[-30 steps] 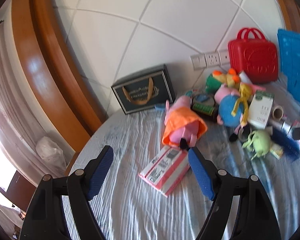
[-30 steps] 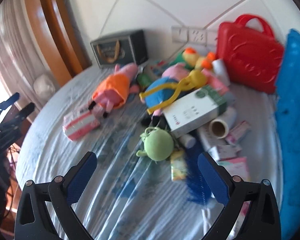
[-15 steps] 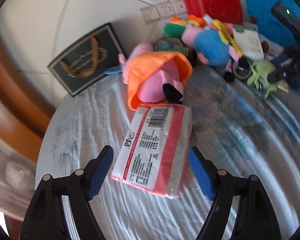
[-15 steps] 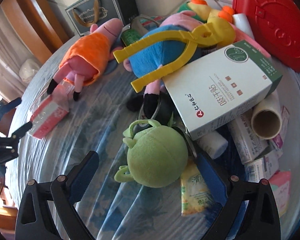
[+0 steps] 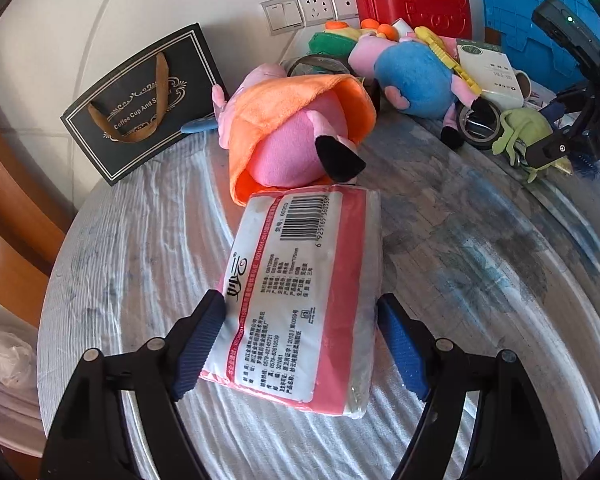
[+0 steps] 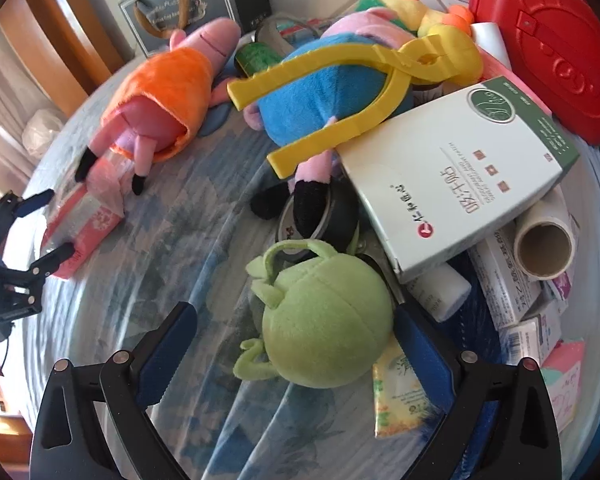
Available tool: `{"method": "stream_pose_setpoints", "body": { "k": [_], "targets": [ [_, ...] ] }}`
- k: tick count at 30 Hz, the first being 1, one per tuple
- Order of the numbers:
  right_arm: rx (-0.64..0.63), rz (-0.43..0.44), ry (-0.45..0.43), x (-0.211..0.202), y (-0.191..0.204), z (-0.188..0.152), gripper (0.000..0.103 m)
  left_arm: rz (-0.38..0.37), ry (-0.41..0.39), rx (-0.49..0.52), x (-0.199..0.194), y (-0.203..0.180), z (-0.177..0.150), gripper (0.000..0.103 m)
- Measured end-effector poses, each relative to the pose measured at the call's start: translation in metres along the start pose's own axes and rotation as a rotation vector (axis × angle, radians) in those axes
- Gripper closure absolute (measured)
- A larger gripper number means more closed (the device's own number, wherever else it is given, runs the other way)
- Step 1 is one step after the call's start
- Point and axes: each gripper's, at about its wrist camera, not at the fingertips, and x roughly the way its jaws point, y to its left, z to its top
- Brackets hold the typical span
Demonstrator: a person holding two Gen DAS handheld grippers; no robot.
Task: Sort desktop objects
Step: 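Grasp the pink-red wrapped package with the left tool while the right tool grasps the green alien plush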
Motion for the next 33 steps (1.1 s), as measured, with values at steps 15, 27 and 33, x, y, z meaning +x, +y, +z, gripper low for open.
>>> {"method": "stream_pose_setpoints", "body": {
  "k": [15, 27, 33],
  "targets": [
    [0.017, 0.005, -0.043, -0.021, -0.014, -0.005, 0.051, -0.047, -0.009, -0.122, -0.039, -0.019, -0.015, 0.047],
    [0.024, 0.051, -0.125, -0.069, -0.003, -0.021, 0.051, -0.088, -0.011, -0.19, -0.068, -0.042, -0.031, 0.056],
    [0.01, 0.046, -0.181, -0.098, 0.01, -0.034, 0.051, -0.08, -0.034, -0.201, -0.089, -0.052, -0.035, 0.059]
  ]
}}
